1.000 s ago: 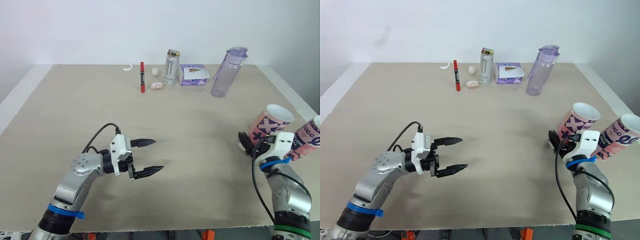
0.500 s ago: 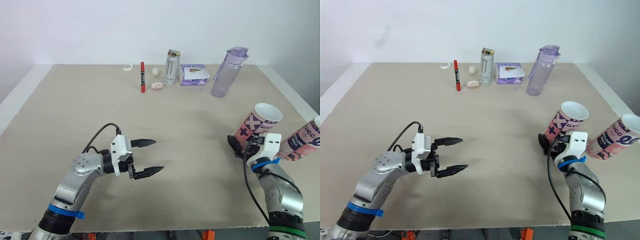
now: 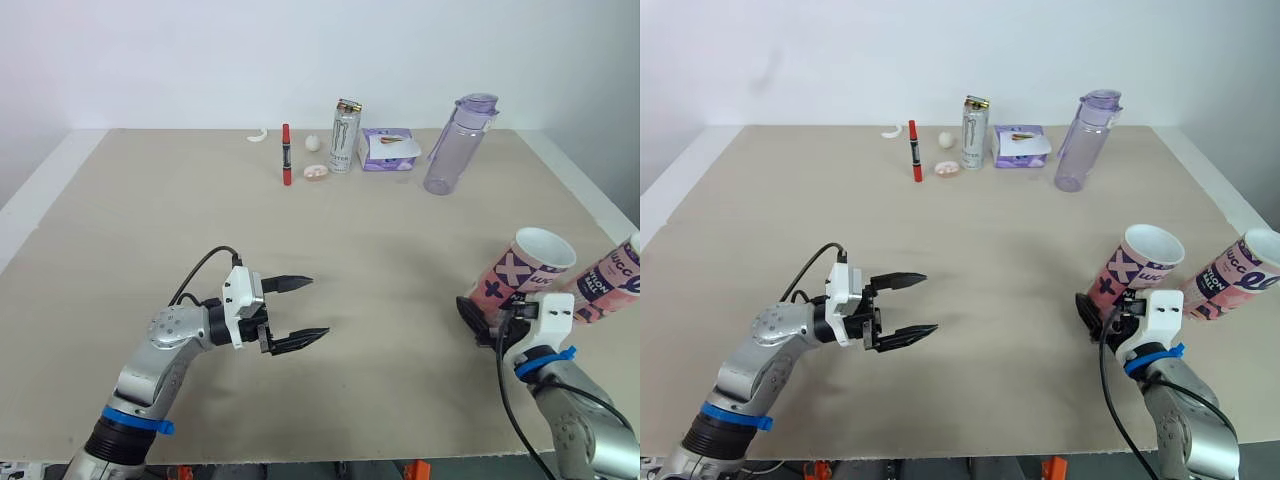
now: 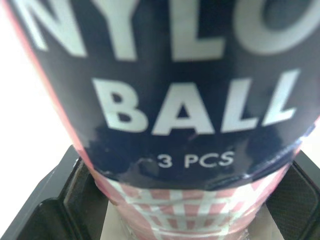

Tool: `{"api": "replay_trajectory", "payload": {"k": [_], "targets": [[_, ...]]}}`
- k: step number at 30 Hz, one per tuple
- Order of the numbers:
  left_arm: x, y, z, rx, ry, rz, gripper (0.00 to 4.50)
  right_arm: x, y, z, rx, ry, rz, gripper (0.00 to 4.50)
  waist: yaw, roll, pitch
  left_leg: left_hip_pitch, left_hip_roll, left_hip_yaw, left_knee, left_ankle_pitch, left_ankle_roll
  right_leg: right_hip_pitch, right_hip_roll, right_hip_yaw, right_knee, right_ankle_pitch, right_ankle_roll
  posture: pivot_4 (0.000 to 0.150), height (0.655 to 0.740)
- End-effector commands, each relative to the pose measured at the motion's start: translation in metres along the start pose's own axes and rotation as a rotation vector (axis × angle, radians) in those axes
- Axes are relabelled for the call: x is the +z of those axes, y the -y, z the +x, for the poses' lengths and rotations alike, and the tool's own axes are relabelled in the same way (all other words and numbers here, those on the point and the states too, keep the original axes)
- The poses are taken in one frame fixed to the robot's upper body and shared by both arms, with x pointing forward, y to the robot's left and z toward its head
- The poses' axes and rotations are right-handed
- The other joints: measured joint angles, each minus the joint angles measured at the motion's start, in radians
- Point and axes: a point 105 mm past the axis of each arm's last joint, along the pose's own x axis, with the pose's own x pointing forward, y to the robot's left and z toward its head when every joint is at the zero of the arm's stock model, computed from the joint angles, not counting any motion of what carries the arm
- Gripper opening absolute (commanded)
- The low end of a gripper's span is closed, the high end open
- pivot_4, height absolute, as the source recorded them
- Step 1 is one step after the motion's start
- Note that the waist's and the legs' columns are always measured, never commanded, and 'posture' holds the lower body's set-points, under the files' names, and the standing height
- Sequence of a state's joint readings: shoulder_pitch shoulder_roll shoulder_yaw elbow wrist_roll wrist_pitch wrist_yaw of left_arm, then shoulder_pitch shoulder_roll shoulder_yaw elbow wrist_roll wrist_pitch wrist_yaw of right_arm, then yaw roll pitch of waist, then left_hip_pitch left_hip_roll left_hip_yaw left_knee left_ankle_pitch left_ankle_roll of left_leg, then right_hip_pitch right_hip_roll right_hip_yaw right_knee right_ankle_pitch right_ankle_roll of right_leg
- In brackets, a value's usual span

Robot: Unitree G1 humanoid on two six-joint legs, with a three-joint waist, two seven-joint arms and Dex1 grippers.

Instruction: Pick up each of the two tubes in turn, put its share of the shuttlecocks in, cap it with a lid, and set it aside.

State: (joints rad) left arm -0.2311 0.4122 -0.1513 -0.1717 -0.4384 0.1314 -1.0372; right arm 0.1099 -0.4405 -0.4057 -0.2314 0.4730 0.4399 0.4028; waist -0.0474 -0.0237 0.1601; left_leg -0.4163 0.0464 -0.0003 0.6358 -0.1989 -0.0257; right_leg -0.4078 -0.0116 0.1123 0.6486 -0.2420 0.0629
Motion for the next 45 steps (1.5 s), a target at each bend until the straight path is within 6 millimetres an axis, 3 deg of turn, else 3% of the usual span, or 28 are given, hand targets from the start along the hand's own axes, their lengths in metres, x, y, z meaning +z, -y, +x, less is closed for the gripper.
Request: {"api": "replay_trajectory", "payload": {"k": [1,11,14,17,24,25,28,42,45], "targets": [[0.007,-0.002,0.005,-0.022,0.022,0.05,4.5,0.015,0.001,0.016,0.022,0.062,-0.053,4.37,0.0,0.0,0.0,0.0,0.0,0.0,0.0,0.0,0.0,0.0,0.0,0.0,0.0,0.0,0.0,0.15,0.74],[0.005,-0.003,0.0,-0.012,0.003,0.06,4.5,0.006,0.0,0.04,0.024,0.086,-0.04,4.37,0.0,0.0,0.0,-0.001,0.0,0.0,0.0,0.0,0.0,0.0,0.001,0.0,0.0,-0.001,0.001,0.15,0.74],[0.004,-0.002,0.0,-0.008,-0.002,0.061,4.5,0.001,-0.003,0.043,0.029,0.082,-0.037,3.47,-0.001,0.0,0.0,0.0,0.0,0.0,0.0,0.0,0.0,0.0,0.001,0.0,0.0,0.0,0.001,0.15,0.74],[0.004,-0.002,-0.002,-0.004,-0.007,0.062,4.5,0.0,-0.004,0.045,0.028,0.082,-0.048,3.16,-0.001,0.0,0.0,0.0,0.0,0.0,0.0,0.0,0.0,0.0,0.001,0.0,0.0,0.001,0.0,0.15,0.74],[0.004,-0.002,-0.003,0.002,-0.011,0.065,4.5,-0.001,-0.004,0.047,0.023,0.074,-0.045,3.16,-0.001,0.0,0.0,0.001,0.0,0.0,0.0,0.0,0.0,0.001,0.001,0.0,0.0,0.001,0.0,0.15,0.74],[0.003,-0.002,-0.003,0.003,-0.012,0.066,4.5,-0.003,-0.004,0.047,0.025,0.07,-0.029,3.62,-0.001,0.0,0.0,0.001,0.0,0.0,0.0,0.0,0.0,0.001,0.001,0.0,0.0,0.001,0.0,0.15,0.74],[0.003,-0.002,-0.003,0.004,-0.014,0.067,4.5,-0.006,-0.006,0.046,0.036,0.051,-0.012,4.34,-0.001,-0.001,-0.001,0.001,0.001,0.0,0.0,0.0,0.0,0.001,0.001,0.0,0.0,0.001,0.0,0.15,0.74],[0.002,-0.001,-0.004,0.003,-0.025,0.065,4.5,-0.011,-0.009,0.014,0.031,0.024,-0.029,4.34,0.001,-0.002,-0.001,0.0,0.001,-0.001,-0.001,0.0,0.0,0.001,0.001,0.0,0.0,-0.001,0.0,0.15,0.74],[0.002,-0.001,-0.003,-0.001,-0.025,0.064,4.5,-0.02,-0.022,0.005,0.139,-0.049,-0.219,4.34,0.002,-0.002,-0.001,0.0,0.0,-0.001,-0.001,0.0,0.0,0.001,0.001,0.0,0.0,-0.002,0.0,0.15,0.74]]}}
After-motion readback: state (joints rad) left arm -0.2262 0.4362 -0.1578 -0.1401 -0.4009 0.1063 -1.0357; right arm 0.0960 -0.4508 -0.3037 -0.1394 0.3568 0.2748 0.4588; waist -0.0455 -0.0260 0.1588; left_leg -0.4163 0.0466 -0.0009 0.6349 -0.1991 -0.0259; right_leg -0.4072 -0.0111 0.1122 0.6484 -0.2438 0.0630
